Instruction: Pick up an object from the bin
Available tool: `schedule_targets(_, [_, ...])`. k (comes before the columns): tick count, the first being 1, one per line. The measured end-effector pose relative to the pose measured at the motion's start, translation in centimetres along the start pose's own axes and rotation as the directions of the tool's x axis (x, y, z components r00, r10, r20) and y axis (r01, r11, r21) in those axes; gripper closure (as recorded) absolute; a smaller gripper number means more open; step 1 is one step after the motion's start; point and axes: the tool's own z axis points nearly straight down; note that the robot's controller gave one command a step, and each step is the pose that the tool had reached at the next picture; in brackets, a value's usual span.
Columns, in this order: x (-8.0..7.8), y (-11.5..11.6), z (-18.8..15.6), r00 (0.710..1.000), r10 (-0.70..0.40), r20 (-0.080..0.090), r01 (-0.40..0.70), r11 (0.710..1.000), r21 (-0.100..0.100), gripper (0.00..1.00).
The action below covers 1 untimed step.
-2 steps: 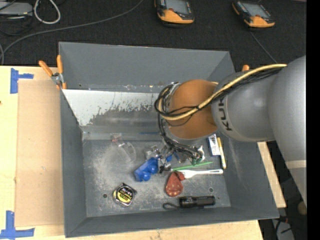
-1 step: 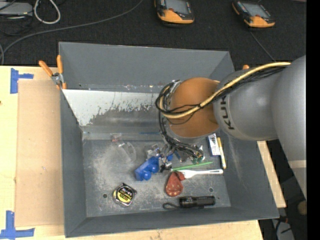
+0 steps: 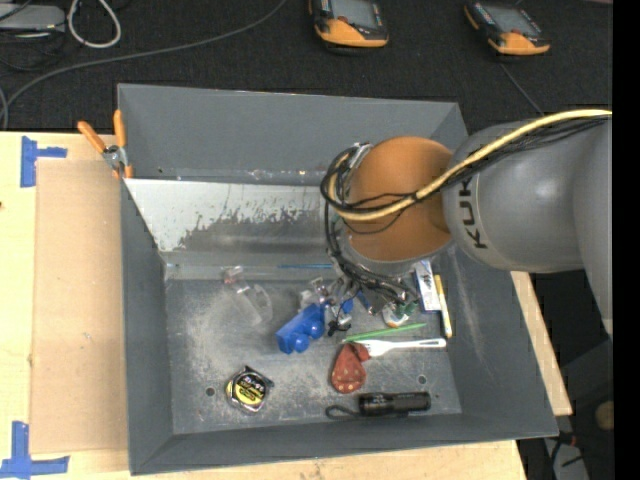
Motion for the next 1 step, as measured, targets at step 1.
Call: schedule_targets(1, [-0.1, 0.05, -2.16, 1.0, 0.003, 0.003, -0.003, 1.0, 0.0, 1.0])
